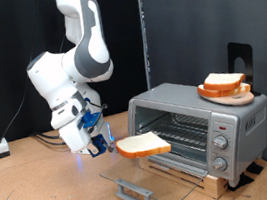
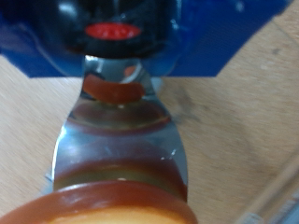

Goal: Make a piece of toast with the oven

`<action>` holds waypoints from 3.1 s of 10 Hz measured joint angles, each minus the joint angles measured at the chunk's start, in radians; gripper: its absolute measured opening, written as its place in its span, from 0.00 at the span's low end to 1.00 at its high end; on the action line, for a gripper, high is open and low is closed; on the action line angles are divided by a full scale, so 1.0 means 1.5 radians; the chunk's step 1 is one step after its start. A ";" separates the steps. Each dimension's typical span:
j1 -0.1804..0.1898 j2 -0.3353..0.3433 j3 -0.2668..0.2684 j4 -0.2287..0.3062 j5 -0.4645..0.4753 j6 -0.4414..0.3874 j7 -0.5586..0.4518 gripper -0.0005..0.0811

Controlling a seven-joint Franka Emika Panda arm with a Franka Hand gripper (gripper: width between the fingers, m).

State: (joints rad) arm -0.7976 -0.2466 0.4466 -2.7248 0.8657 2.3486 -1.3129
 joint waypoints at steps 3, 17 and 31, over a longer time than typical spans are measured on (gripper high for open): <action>0.015 -0.027 0.013 -0.006 -0.018 -0.048 -0.051 0.51; 0.122 -0.143 0.235 -0.041 -0.024 0.128 0.032 0.51; 0.124 -0.167 0.191 -0.057 0.020 0.081 -0.068 0.51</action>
State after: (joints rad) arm -0.6112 -0.4975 0.7329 -2.8102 0.8964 2.4709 -1.4145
